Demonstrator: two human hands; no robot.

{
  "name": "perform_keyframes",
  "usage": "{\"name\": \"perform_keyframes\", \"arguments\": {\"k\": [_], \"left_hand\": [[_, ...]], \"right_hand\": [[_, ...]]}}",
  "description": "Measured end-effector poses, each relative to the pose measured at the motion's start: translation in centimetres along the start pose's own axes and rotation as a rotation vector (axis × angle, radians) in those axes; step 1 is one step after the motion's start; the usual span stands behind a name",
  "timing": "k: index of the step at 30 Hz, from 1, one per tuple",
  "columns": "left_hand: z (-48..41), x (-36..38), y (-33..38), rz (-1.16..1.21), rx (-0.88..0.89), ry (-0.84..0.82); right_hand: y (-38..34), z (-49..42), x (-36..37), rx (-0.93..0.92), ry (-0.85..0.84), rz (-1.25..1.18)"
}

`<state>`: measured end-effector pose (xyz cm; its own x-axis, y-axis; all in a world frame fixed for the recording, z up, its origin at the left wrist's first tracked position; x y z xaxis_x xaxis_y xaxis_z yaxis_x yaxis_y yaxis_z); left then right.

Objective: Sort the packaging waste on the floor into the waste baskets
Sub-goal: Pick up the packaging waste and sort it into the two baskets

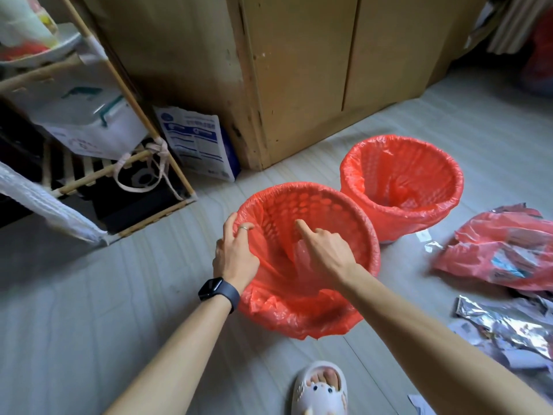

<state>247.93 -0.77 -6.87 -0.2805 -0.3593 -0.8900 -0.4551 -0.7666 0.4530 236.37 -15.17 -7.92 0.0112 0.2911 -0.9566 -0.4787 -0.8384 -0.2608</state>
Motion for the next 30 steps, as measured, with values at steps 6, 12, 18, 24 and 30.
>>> {"name": "perform_keyframes", "arguments": {"k": [6,12,18,24,30], "left_hand": [[1.0,0.8,0.3,-0.083,-0.039,-0.030],[1.1,1.3,0.4,-0.169,-0.050,-0.042],[0.5,1.9,0.2,-0.201,-0.025,-0.048],[0.2,0.1,4.2,-0.181,0.139,0.025],[1.3,0.4,11.0,-0.159,0.294,-0.132]], "right_hand": [[0.9,-0.8,4.6,0.066,-0.199,0.157],[3.7,-1.4,5.4,0.148,-0.199,0.307],[3.5,-0.9,4.5,0.064,-0.207,0.038],[2.5,1.2,-2.2,-0.200,0.113,-0.050],[5.6,5.8,-7.8,-0.085,0.138,-0.060]]}}
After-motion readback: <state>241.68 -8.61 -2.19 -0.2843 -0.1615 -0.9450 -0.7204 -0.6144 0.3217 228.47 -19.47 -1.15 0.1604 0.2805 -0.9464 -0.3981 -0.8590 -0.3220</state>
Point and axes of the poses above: each hand's wrist, its own z-axis away from the middle knuckle, its own x-axis out of the palm, y = z × x, the point moved 10 cm from there along -z, towards the middle knuckle, and after that the axes turned 3 degrees about z, right-handed, at the moved point
